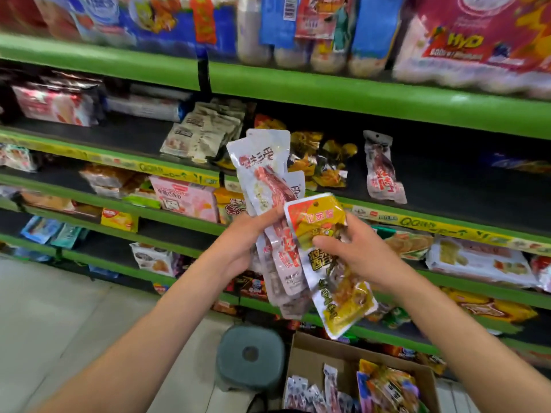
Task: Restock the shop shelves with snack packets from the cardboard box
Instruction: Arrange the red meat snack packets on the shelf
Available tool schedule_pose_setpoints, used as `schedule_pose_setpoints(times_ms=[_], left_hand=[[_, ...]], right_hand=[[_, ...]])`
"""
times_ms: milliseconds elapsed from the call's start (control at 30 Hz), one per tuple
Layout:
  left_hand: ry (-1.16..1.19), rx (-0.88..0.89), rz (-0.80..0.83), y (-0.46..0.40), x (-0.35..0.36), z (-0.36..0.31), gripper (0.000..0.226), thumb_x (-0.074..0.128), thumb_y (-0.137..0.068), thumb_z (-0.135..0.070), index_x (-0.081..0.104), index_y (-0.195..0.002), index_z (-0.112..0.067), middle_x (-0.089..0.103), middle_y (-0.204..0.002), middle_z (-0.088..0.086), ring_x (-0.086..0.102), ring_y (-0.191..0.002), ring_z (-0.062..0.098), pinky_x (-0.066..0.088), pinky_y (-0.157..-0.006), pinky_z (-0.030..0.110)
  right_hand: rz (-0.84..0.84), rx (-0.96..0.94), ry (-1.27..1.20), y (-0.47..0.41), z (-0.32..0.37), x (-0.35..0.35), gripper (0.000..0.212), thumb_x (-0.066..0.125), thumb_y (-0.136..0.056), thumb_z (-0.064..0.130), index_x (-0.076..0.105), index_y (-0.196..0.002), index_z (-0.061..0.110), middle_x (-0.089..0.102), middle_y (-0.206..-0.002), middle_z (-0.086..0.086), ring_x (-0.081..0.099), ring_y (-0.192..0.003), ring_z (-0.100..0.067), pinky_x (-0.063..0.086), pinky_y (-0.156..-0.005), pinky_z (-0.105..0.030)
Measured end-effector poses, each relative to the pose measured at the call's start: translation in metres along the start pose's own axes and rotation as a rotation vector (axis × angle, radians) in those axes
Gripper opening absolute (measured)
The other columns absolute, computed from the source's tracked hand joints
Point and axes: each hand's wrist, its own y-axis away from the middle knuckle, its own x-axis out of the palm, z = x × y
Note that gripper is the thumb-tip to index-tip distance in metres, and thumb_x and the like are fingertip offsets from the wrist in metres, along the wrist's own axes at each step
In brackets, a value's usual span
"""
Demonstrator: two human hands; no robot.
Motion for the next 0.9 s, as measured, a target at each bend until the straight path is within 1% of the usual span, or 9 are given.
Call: schedule_pose_setpoints(times_ms=[67, 233, 367, 433, 533, 633, 767, 833, 900], left_hand=[[0.018, 0.004, 0.032, -0.008, -0.011, -0.008, 0.048, 0.091, -0.064, -0.044, 0.079, -0.105, -0.021, 0.076, -0.111, 0.009, 0.074, -0.100, 0.025, 0.060, -0.077, 0.035], [-0.035, 0.016, 0.062, -0.020, -0.042, -0.023, 0.050, 0.093, -0.056, -0.043, 0.081, -0.100, -0.024, 0.077, -0.111, 0.004, 0.074, -0.101, 0.021, 0.056, -0.091, 0.038], [-0.095, -0.002, 0.041, -0.029, -0.061, -0.030, 0.070, 0.090, -0.050, -0.044, 0.074, -0.113, -0.017, 0.077, -0.110, 0.005, 0.074, -0.102, 0.024, 0.052, -0.099, 0.045], [-0.109, -0.018, 0.032, -0.031, -0.066, -0.032, 0.070, 0.088, -0.050, -0.045, 0.074, -0.112, -0.017, 0.078, -0.107, 0.005, 0.075, -0.099, 0.024, 0.053, -0.097, 0.044], [-0.078, -0.034, 0.028, -0.030, -0.070, -0.030, 0.061, 0.085, -0.055, -0.042, 0.075, -0.109, -0.016, 0.078, -0.104, 0.007, 0.076, -0.091, 0.022, 0.059, -0.078, 0.035], [-0.007, -0.042, 0.046, -0.026, -0.074, -0.027, 0.052, 0.085, -0.060, -0.036, 0.076, -0.106, -0.013, 0.078, -0.102, 0.012, 0.077, -0.088, 0.025, 0.061, -0.066, 0.030], [-0.024, -0.055, 0.054, -0.023, -0.077, -0.024, 0.061, 0.091, -0.053, -0.044, 0.077, -0.105, -0.017, 0.078, -0.103, 0.011, 0.076, -0.091, 0.028, 0.061, -0.067, 0.032], [-0.005, -0.062, 0.046, -0.022, -0.079, -0.024, 0.061, 0.090, -0.053, -0.043, 0.077, -0.106, -0.016, 0.078, -0.103, 0.012, 0.076, -0.091, 0.028, 0.061, -0.066, 0.033], [0.013, -0.068, 0.044, -0.021, -0.081, -0.023, 0.053, 0.089, -0.060, -0.039, 0.077, -0.106, -0.016, 0.078, -0.104, 0.012, 0.076, -0.091, 0.028, 0.061, -0.066, 0.032]], right_hand=[[-0.030, 0.030, -0.077, -0.011, 0.000, 0.010, 0.027, 0.071, -0.091, 0.026, 0.061, -0.113, 0.037, 0.071, -0.108, 0.027, 0.064, -0.100, 0.010, 0.045, -0.074, -0.001], [-0.210, 0.101, -0.258, -0.035, 0.003, 0.029, 0.020, 0.060, -0.095, 0.042, 0.064, -0.114, 0.043, 0.070, -0.113, 0.026, 0.062, -0.105, 0.011, 0.043, -0.089, -0.021], [-0.215, 0.196, -0.402, -0.051, 0.009, 0.031, 0.017, 0.060, -0.097, 0.032, 0.067, -0.110, 0.040, 0.072, -0.112, 0.021, 0.065, -0.110, 0.000, 0.049, -0.097, -0.040], [-0.167, 0.173, -0.417, -0.055, 0.012, 0.031, 0.029, 0.064, -0.096, 0.015, 0.063, -0.118, 0.033, 0.074, -0.108, 0.019, 0.068, -0.099, 0.004, 0.050, -0.088, -0.036], [-0.132, 0.113, -0.418, -0.060, 0.012, 0.034, 0.051, 0.066, -0.089, -0.001, 0.055, -0.130, 0.027, 0.072, -0.121, 0.006, 0.067, -0.111, -0.010, 0.053, -0.090, -0.028], [-0.164, 0.101, -0.395, -0.061, 0.013, 0.039, 0.043, 0.068, -0.091, 0.008, 0.059, -0.124, 0.034, 0.073, -0.117, 0.013, 0.068, -0.107, -0.004, 0.056, -0.074, -0.016], [-0.168, 0.157, -0.395, -0.063, 0.020, 0.047, 0.031, 0.070, -0.089, 0.030, 0.068, -0.097, 0.060, 0.069, -0.106, 0.035, 0.065, -0.097, 0.014, 0.048, -0.075, -0.027], [-0.186, 0.158, -0.440, -0.065, 0.016, 0.049, 0.038, 0.068, -0.091, 0.032, 0.063, -0.112, 0.063, 0.064, -0.120, 0.032, 0.060, -0.098, 0.018, 0.044, -0.083, -0.031], [-0.265, 0.191, -0.487, -0.066, 0.013, 0.050, 0.063, 0.066, -0.093, 0.035, 0.039, -0.149, 0.040, 0.043, -0.149, 0.019, 0.044, -0.120, 0.007, 0.037, -0.094, -0.034]])
